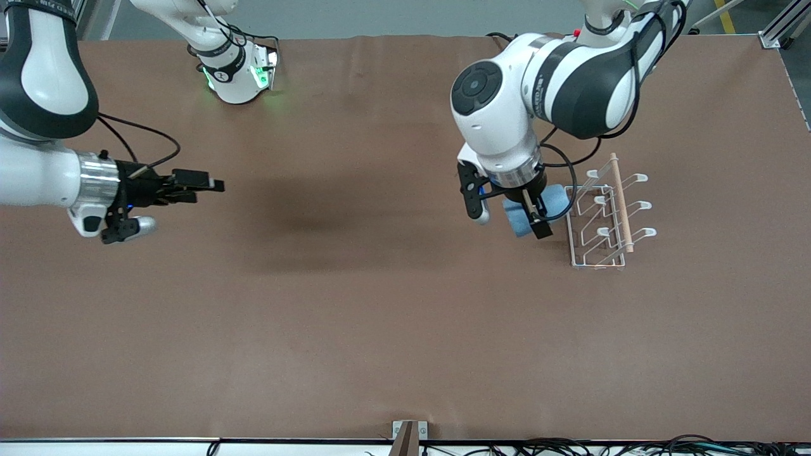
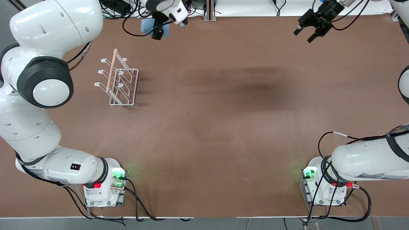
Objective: Hang cup on cup holder
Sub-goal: 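Carry the cup to the rack with the left gripper while the right gripper withdraws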
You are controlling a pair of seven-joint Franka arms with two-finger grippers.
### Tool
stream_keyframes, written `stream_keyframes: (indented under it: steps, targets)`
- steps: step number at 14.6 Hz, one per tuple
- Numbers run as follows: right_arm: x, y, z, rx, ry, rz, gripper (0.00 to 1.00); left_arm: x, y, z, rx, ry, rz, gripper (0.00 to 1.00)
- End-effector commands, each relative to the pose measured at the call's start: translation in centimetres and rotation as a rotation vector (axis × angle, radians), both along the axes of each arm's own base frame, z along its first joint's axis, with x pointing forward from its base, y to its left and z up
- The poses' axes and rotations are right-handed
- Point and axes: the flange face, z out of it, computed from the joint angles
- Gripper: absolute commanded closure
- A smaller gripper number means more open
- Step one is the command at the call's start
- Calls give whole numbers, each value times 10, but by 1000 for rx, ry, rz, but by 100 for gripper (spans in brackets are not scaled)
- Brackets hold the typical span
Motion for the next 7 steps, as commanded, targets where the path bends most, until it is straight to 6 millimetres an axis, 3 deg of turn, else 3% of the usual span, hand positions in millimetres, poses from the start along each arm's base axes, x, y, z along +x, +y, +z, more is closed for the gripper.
stream_keyframes:
  steps: [1, 3, 7]
  targets:
    - [-8, -28, 21, -134, -53, 9, 0, 10, 40, -20, 180, 0, -6, 44]
    - [-7, -45, 46, -259, -104, 36, 0, 7, 52, -41, 272, 1, -32, 44]
    - [1, -55, 112, -383, -205, 57, 0, -3, 68, -78, 463, -11, -103, 45]
